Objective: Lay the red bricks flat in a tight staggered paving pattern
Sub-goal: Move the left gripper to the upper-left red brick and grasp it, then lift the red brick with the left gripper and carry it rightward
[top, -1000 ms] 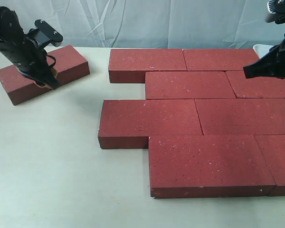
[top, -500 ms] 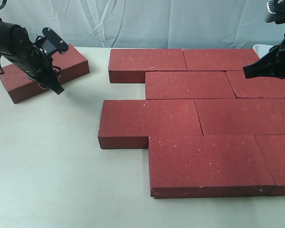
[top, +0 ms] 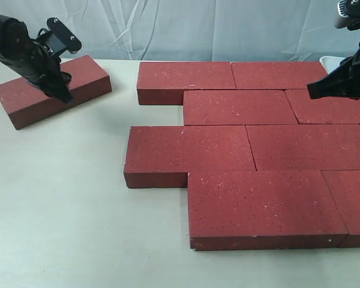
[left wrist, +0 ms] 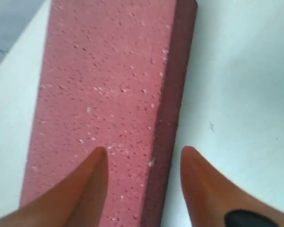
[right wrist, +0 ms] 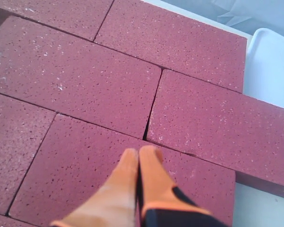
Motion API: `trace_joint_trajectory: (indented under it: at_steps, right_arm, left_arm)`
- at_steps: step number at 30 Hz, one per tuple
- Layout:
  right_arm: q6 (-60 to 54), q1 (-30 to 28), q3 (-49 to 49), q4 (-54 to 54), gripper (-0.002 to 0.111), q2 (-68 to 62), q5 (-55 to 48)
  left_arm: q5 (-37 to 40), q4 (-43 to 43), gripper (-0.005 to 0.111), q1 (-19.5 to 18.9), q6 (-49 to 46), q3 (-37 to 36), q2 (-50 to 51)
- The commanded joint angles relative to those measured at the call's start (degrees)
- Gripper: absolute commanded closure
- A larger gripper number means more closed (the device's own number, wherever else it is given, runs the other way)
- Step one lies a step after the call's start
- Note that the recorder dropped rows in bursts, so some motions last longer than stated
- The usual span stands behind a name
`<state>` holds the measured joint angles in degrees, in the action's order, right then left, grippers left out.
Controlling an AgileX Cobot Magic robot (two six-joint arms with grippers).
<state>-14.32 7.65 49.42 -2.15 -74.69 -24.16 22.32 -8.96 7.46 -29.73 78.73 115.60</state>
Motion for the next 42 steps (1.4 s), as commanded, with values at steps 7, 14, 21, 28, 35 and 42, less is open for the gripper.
trace_joint_trajectory:
  at_steps: [7, 14, 21, 28, 35, 42]
  right_arm:
    - [0.01, -0.23, -0.12, -0.07, 0.109, 0.40, 0.81]
    - [0.01, -0.23, -0.12, -0.07, 0.109, 0.40, 0.81]
    - [0.01, -0.23, -0.12, -0.07, 0.109, 0.40, 0.81]
    - [0.01, -0.23, -0.12, 0.08, 0.109, 0.40, 0.81]
    - [0.01, -0.23, -0.12, 0.08, 0.109, 0.40, 0.81]
    - [0.01, -0.23, -0.12, 0.08, 0.109, 0.40, 0.81]
  left_arm:
    - [-3.39, -3.97, 0.053, 0.07, 1.12, 0.27, 4.23]
    - [-6.69, -7.27, 0.059, 0.07, 1.12, 0.27, 6.60]
    - [-6.86, -8.46, 0.104, 0.07, 1.12, 0.27, 8.07]
    - [-3.58, -8.20, 0.106, 0.07, 1.27, 0.27, 6.03]
    - [1.99, -7.99, 0.106, 0.07, 1.27, 0.27, -1.53]
    - [5.96, -7.99, 0.106, 0.07, -3.97, -3.51, -9.58]
